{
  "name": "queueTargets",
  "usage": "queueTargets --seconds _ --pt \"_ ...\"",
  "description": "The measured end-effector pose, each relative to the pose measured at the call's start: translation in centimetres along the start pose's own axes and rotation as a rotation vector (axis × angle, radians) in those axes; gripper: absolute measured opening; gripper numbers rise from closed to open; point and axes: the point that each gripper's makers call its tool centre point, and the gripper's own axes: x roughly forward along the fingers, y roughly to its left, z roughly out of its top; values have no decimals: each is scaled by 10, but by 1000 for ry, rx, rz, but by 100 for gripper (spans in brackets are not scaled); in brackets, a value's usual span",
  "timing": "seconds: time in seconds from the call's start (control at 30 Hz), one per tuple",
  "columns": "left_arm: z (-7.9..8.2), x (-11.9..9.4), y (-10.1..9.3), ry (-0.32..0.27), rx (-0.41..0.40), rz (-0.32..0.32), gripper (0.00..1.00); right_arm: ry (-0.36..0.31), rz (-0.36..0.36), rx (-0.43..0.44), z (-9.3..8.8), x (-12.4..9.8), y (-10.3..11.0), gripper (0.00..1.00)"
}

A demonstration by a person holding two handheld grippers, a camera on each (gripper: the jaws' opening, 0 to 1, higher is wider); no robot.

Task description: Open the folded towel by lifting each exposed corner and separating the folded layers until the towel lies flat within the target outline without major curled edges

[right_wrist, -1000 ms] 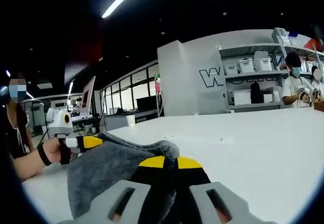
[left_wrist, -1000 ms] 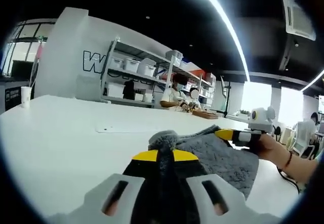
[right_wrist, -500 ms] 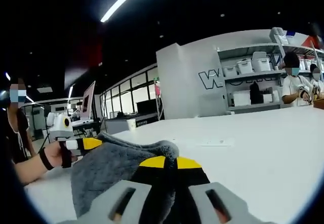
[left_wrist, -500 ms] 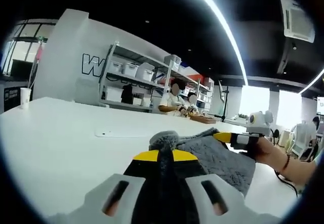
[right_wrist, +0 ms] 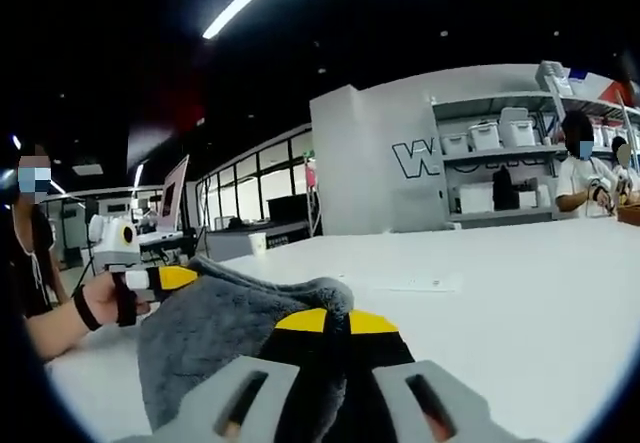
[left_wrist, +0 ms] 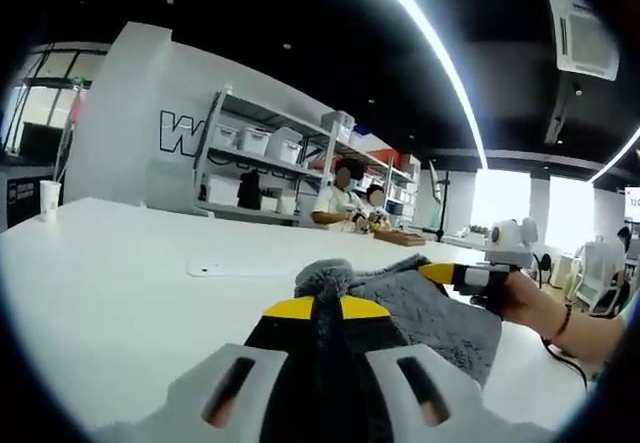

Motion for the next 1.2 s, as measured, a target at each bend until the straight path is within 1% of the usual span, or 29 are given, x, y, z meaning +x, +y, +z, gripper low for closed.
queueTargets --seconds 0.1,0.17,0.27,0.37,0.47,0.53,0.57,0.67,0.7,0.77,0.87,0.93,1.0,1.2 --pt "0 0 0 -1 -9 -3 4 8 -5 2 -1 0 0 0" --pt "0 -1 -2 2 6 0 4 17 -19 -36 -1 0 1 0" --pt "0 -2 -1 5 20 7 4 12 -16 -43 1 -1 3 0" --pt "1 -2 -1 2 6 3 4 10 -9 -25 1 -1 2 0" --pt "-1 -2 0 9 14 6 4 15 -7 -26 1 -1 2 0" --pt "0 -2 0 6 7 5 4 11 -5 -24 4 -1 3 0" --pt "1 -3 0 3 -2 6 4 7 -3 -21 6 -1 3 0" --pt "5 -5 -1 -2 8 1 4 7 0 -20 8 0 4 0" --pt "5 -5 -2 1 18 1 4 6 0 -19 8 0 4 0" --pt "7 -6 -2 8 75 6 4 7 2 -21 8 0 5 0" --pt "13 -8 -6 -4 60 -8 4 1 4 -16 12 -2 5 0" --pt "13 -8 -5 4 58 -6 4 -5 10 -6 14 -3 7 0" --pt "13 -8 -5 6 61 -10 4 0 7 -28 14 -3 8 0" --pt "19 -11 -11 -5 72 -26 4 -6 9 -24 17 -6 9 0"
